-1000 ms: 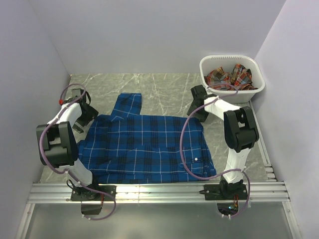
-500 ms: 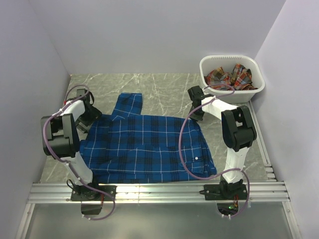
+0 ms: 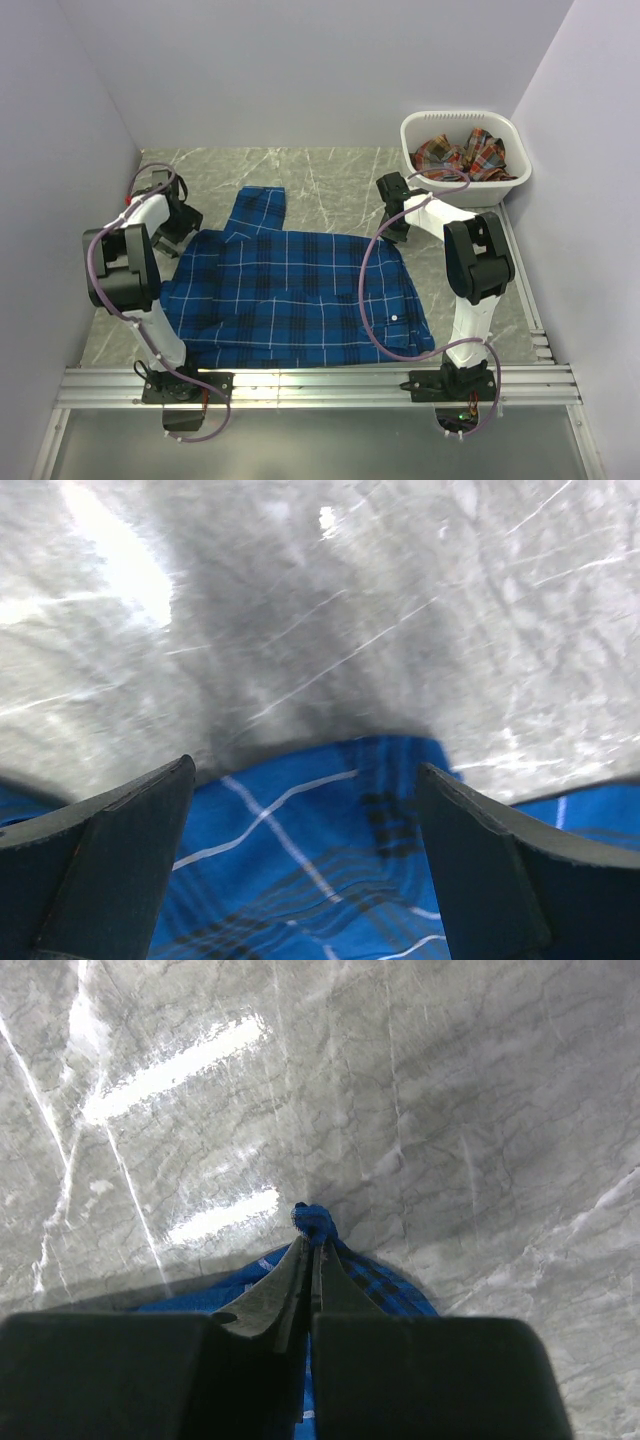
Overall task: Fold and stack the long sleeve shirts
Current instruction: Fold the shirt
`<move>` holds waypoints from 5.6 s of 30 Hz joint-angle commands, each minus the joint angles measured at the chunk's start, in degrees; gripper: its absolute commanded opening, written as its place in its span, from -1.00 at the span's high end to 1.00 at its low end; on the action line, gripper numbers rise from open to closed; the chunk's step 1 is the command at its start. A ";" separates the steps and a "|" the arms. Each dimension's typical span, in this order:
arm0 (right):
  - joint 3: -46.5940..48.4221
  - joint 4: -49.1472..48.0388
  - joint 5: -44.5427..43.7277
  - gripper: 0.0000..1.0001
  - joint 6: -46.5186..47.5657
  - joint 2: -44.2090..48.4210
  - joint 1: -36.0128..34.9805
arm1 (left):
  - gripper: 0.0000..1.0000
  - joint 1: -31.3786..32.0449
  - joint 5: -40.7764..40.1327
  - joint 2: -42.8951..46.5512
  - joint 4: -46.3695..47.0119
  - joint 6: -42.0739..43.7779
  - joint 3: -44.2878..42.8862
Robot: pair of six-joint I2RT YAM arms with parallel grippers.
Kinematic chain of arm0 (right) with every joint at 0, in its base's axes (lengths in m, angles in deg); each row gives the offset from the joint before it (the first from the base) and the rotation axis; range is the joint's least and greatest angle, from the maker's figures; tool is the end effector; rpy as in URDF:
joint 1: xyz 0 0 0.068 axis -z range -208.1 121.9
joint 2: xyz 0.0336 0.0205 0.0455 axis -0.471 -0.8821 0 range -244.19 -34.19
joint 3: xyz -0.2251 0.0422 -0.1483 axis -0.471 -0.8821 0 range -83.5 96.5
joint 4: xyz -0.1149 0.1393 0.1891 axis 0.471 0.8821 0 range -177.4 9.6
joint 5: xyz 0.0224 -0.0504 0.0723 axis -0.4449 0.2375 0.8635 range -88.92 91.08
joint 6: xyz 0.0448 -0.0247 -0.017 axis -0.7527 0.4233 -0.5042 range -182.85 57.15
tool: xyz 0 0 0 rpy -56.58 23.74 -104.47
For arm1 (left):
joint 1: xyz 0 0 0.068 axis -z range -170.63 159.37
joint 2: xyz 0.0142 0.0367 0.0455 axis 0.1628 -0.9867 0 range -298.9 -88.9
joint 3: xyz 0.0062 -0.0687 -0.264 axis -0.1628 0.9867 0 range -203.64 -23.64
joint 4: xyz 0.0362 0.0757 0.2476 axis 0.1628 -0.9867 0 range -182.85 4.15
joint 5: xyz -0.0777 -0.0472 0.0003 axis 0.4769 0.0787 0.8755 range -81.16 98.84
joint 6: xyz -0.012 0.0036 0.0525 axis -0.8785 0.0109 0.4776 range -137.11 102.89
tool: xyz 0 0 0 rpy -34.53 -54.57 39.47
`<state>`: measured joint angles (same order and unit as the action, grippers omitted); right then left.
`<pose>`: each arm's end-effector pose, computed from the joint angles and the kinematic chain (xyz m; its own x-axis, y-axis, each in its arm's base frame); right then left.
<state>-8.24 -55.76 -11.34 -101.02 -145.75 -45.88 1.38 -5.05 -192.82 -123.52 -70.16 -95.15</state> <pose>0.3746 0.1120 0.1615 -0.8306 0.3676 -0.4184 0.3715 0.9254 0.0754 0.3548 0.0584 0.1870 -0.3872 -0.8377 -0.3852 -0.8739 0.4666 -0.1364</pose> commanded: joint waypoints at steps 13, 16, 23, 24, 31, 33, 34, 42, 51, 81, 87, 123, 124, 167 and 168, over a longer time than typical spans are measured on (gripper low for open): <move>0.50 1.41 -3.13 0.98 2.22 0.74 -0.50 | -0.44 2.01 -0.52 -10.95 -0.65 -4.42 -3.21; 0.50 1.50 -2.96 0.98 2.31 0.91 -0.50 | -0.24 2.10 -0.70 -10.60 -0.12 -4.16 -0.93; 0.58 0.88 -2.34 0.98 2.49 0.65 -0.41 | 0.25 2.28 -1.93 -11.13 -1.61 -2.40 -0.47; 0.50 0.88 -2.25 0.98 2.58 0.65 -0.41 | 0.35 2.36 -1.76 -11.39 -1.79 -2.23 -0.48; 0.06 0.44 -2.34 0.98 2.93 1.00 -0.50 | 0.83 2.54 -1.75 -9.99 -2.31 -1.70 -1.18; -0.12 0.27 -2.25 0.98 3.19 1.26 -0.41 | 0.60 2.54 -2.28 -8.59 -3.19 -1.87 -2.05; 0.06 0.27 -2.34 0.98 3.19 1.27 -0.41 | 0.47 2.54 -2.37 -8.06 -3.46 -1.96 -2.32; -0.12 0.27 -4.01 0.98 4.25 2.94 -0.41 | -0.51 2.98 -3.16 -2.87 -6.27 -3.98 -6.63; -0.47 -0.35 -3.31 0.98 5.56 3.81 -0.41 | -0.50 5.26 -4.03 -3.22 -7.77 -5.83 -9.44; -2.14 -0.52 -3.48 0.99 6.97 3.90 -0.06 | 0.28 7.20 -8.17 -16.93 -8.65 -4.86 -11.29; -1.79 -0.09 -3.66 1.00 7.50 4.60 0.90 | 0.66 7.20 -10.45 -14.91 -9.88 -2.67 -12.34; -22.34 -12.47 4.34 1.00 3.90 31.41 3.37 | 0.66 7.20 -10.02 14.96 -1.44 -1.69 6.98; -23.22 -13.00 4.60 0.99 3.90 32.11 3.37 | 0.66 7.20 -9.84 15.76 -0.74 -2.05 8.04; -37.47 -5.36 7.33 -0.36 -2.68 53.13 4.86 | -0.98 6.39 13.36 38.62 5.32 16.83 20.71; -37.12 -5.62 7.50 -0.36 -3.22 52.77 4.95 | -0.97 7.62 13.36 38.18 5.85 17.63 20.27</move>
<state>-48.67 -61.51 -1.75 -100.13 -92.62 -41.75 5.27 3.43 -154.68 -120.52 -59.76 -72.00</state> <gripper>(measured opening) 0.681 0.989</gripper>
